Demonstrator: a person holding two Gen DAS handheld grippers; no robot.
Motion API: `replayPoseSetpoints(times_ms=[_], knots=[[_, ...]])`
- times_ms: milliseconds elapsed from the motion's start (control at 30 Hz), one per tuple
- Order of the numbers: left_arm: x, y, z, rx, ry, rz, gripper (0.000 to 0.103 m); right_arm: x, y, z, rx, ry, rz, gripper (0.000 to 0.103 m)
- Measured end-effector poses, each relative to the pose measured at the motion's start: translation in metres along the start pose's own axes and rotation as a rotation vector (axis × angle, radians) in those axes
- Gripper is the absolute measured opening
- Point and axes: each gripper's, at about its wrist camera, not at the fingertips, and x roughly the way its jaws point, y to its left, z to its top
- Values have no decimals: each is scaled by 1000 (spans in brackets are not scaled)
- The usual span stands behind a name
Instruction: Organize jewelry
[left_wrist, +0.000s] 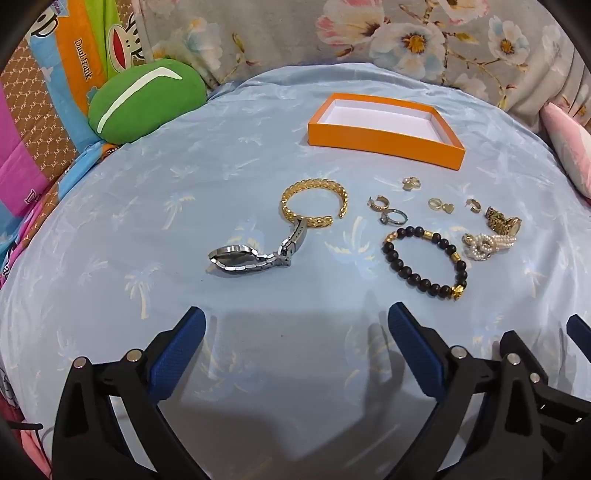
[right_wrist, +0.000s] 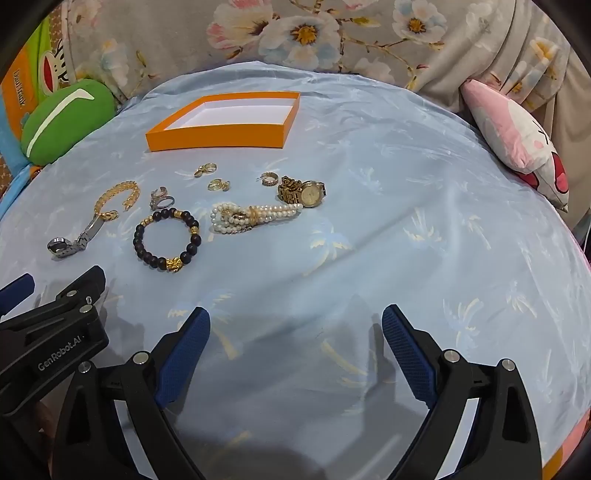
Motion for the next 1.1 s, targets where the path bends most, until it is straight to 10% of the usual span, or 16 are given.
replayPoseSetpoints(times_ms=[1100], knots=[[2, -1, 0, 6, 5, -8, 92, 1, -1, 0, -7, 3, -11, 92]])
